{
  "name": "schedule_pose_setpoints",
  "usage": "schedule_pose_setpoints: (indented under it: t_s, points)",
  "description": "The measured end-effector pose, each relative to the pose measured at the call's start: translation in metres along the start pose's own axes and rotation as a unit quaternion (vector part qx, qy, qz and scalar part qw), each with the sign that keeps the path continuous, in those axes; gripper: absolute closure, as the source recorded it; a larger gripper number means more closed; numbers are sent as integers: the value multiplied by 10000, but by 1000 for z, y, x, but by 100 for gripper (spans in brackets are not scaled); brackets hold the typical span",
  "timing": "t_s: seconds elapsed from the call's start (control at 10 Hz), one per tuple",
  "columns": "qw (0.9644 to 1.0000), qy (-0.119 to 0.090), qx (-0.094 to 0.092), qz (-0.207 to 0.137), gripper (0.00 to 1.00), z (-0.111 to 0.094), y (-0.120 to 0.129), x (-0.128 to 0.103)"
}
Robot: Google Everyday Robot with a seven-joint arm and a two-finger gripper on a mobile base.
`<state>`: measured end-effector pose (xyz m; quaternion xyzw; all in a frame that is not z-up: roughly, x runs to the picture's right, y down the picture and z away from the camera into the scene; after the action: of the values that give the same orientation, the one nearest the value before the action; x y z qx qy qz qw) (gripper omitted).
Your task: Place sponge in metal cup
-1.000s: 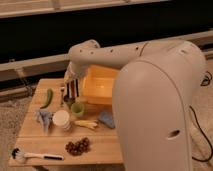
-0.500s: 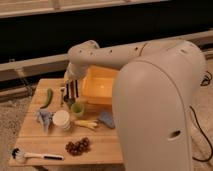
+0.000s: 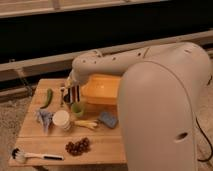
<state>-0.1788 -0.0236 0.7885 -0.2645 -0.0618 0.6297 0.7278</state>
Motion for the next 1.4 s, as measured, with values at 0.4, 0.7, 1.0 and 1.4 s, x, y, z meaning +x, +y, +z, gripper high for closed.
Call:
schedule_pose_setpoints:
  t_s: [0.4,0.7,1.0,1.4]
  points:
    - [9999,-75,-66,-47,100,14,1,-14]
    - [9998,-83,-160,-111,100,27,3,-33]
    - [9996,-61,-207,-161,94,40,2,-36]
    - [9996,-76,-217,-166,53,54,3,-35]
